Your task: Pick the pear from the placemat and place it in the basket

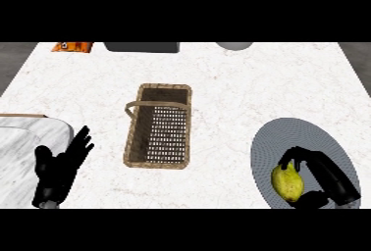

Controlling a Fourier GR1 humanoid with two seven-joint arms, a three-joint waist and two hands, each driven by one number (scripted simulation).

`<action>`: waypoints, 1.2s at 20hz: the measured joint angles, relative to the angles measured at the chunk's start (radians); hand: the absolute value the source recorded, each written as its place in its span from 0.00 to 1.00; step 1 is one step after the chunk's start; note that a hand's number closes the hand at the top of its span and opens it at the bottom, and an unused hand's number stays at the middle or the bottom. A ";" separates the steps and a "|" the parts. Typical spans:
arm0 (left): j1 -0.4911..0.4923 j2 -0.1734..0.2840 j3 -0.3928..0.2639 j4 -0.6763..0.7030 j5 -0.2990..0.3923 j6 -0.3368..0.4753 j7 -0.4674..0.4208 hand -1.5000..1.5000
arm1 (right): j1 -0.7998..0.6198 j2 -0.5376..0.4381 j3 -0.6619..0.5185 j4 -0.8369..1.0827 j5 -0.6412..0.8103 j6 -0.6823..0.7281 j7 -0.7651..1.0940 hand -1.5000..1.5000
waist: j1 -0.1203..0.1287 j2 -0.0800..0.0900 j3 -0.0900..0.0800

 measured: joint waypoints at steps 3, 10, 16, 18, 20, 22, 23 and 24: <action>-0.011 0.000 -0.007 -0.001 -0.001 -0.005 0.002 0.50 | -0.031 0.034 0.078 -0.052 0.103 -0.032 0.096 1.00 | 0.019 -0.001 -0.007; -0.010 -0.004 -0.014 0.011 0.000 -0.007 0.015 0.50 | -0.081 0.276 0.236 -0.188 0.174 -0.153 0.330 1.00 | 0.016 -0.011 0.005; -0.004 -0.004 -0.015 0.018 0.000 -0.005 0.025 0.50 | -0.166 0.356 0.351 -0.333 0.204 -0.312 0.547 1.00 | 0.007 -0.022 0.009; -0.001 -0.001 -0.014 0.018 0.000 -0.005 0.029 0.50 | -0.196 0.365 0.383 -0.374 0.227 -0.356 0.630 1.00 | 0.002 -0.025 0.008; 0.005 0.001 -0.011 0.017 0.000 -0.003 0.031 0.50 | -0.227 0.371 0.409 -0.410 0.260 -0.390 0.718 1.00 | -0.005 -0.028 0.007; 0.010 0.005 -0.009 0.013 0.001 -0.004 0.038 0.50 | -0.262 0.375 0.429 -0.442 0.295 -0.417 0.806 1.00 | -0.012 -0.030 0.007; 0.012 0.005 -0.008 0.012 0.001 -0.003 0.038 0.50 | -0.283 0.376 0.437 -0.455 0.313 -0.429 0.850 1.00 | -0.014 -0.030 0.007; 0.014 0.006 -0.008 0.009 0.001 -0.003 0.038 0.50 | -0.303 0.377 0.446 -0.466 0.332 -0.440 0.896 1.00 | -0.014 -0.030 0.007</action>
